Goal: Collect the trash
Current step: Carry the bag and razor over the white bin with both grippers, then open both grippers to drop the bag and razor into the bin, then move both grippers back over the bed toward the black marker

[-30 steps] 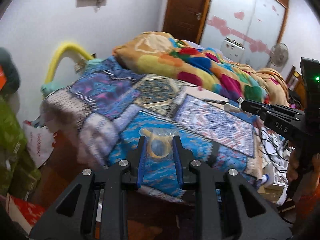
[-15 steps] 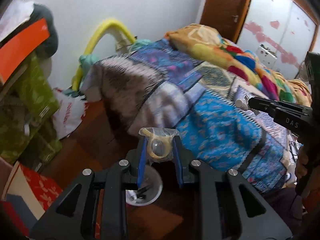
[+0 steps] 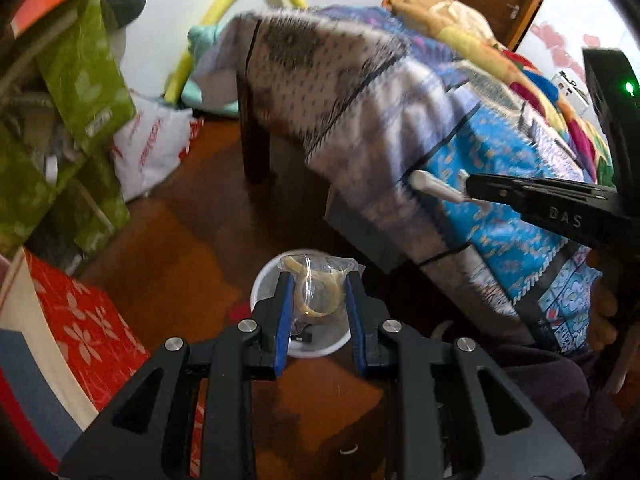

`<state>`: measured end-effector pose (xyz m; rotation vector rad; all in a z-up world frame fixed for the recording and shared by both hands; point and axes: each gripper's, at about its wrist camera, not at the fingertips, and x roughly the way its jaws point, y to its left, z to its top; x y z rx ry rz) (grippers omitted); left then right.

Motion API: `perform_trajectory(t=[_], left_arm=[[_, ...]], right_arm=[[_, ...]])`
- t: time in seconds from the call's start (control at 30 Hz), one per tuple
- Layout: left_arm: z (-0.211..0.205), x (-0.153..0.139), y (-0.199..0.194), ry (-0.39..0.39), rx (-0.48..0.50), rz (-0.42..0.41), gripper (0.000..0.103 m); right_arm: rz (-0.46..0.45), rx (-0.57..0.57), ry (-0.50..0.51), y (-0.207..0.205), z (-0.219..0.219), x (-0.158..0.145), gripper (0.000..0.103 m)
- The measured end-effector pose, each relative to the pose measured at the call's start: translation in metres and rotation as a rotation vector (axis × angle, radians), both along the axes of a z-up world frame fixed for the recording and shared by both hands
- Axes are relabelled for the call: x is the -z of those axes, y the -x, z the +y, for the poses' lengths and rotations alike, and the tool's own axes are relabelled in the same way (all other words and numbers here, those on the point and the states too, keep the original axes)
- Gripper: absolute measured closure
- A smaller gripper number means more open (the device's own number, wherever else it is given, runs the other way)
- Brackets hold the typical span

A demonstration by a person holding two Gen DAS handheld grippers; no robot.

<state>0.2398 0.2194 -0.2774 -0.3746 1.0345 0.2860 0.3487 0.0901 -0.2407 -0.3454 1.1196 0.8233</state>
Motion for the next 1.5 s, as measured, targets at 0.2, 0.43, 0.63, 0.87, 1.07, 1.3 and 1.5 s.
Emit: perform_trajectory(t=[0.2,0.43,0.63,0.87,1.07,1.3,1.5], left_arm=[[0.006,0.029,-0.003,0.046,-0.017,0.05,0.078],[0.014,0.045,-0.016,0.103,-0.035,0.072,0.077],[0.017,0.056,-0.033,0.123,-0.069,0.121,0.056],[0.012,0.042,-0.031,0.109,-0.077,0.106,0.055],[0.0,0.005,-0.031,0.039,-0.052,0.049,0.056],[-0.026,-0.052,-0.053,-0.019,-0.005,-0.057,0.055],[-0.061,-0.093,-0.096,-0.065,0.064,-0.15,0.055]], right_arm=[[0.101,-0.086,-0.011,0.009,0.033,0.018,0.093],[0.117,-0.11,-0.02,0.008,0.034,0.018,0.058],[0.106,-0.074,-0.021,-0.002,0.019,0.013,0.058],[0.049,-0.053,-0.022,-0.002,-0.008,-0.004,0.058],[-0.013,0.013,-0.067,-0.008,-0.035,-0.031,0.058],[-0.091,0.117,-0.136,-0.025,-0.082,-0.069,0.058],[-0.173,0.221,-0.163,-0.053,-0.139,-0.101,0.058]])
